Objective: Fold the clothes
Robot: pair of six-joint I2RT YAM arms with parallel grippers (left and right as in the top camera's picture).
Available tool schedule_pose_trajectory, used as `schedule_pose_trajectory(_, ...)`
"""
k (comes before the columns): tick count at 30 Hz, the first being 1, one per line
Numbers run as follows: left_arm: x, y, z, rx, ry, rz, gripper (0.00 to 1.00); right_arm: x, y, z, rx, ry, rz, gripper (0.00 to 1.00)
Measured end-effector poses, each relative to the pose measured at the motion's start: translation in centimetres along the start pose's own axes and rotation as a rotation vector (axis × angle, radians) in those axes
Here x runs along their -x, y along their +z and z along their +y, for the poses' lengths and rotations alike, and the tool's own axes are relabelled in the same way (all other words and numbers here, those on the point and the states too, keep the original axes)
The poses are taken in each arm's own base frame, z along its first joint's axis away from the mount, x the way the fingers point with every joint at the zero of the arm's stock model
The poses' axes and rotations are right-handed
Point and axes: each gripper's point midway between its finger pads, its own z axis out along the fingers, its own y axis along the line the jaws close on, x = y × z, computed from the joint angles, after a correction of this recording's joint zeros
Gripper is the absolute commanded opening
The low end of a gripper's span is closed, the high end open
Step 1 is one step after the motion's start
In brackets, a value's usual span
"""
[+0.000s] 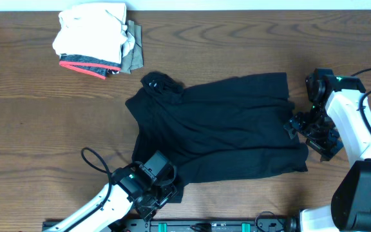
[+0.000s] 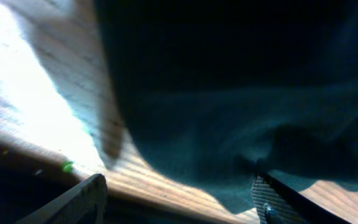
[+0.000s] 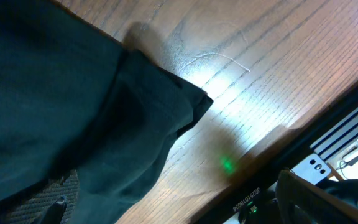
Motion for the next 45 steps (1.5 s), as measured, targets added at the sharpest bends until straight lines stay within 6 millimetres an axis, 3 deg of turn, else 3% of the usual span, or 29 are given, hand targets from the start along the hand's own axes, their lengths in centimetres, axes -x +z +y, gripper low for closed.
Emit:
schedule_pose_trajectory(4,0.4,0.3,0.1,0.01,-0.014,-0.016,0.67,0.0,0.0,0.0,0.0,-0.001,0.0,0.99)
schedule_pose_trajectory(7,0.6,0.7,0.0,0.017,-0.029,-0.021,0.52,-0.1,0.0,0.0,-0.002,-0.005,0.002,0.99)
schedule_pose_trajectory(13,0.3,1.0,-0.4,0.021,-0.032,0.004,0.06,-0.1,0.0,-0.1,-0.003,-0.01,0.004,0.99)
schedule_pose_trajectory(22,0.2,0.7,-0.2,0.037,0.0,0.006,0.06,-0.3,0.0,-0.3,-0.013,-0.012,0.012,0.99)
schedule_pose_trajectory(29,0.7,-3.3,-1.5,0.051,0.046,-0.08,0.06,0.1,0.0,-1.0,-0.041,0.002,-0.004,0.99)
schedule_pose_trajectory(34,2.1,-5.7,-2.0,0.06,0.042,-0.181,0.06,0.2,0.1,-2.5,-0.076,0.073,0.018,0.99)
schedule_pose_trajectory(40,4.6,-6.5,-1.4,0.07,-0.01,-0.237,0.06,-0.1,0.1,-2.9,-0.084,0.119,0.038,0.99)
schedule_pose_trajectory(45,6.4,-7.1,-1.0,0.066,-0.055,-0.262,0.06,-1.1,1.4,-2.7,-0.076,0.125,0.078,0.99)
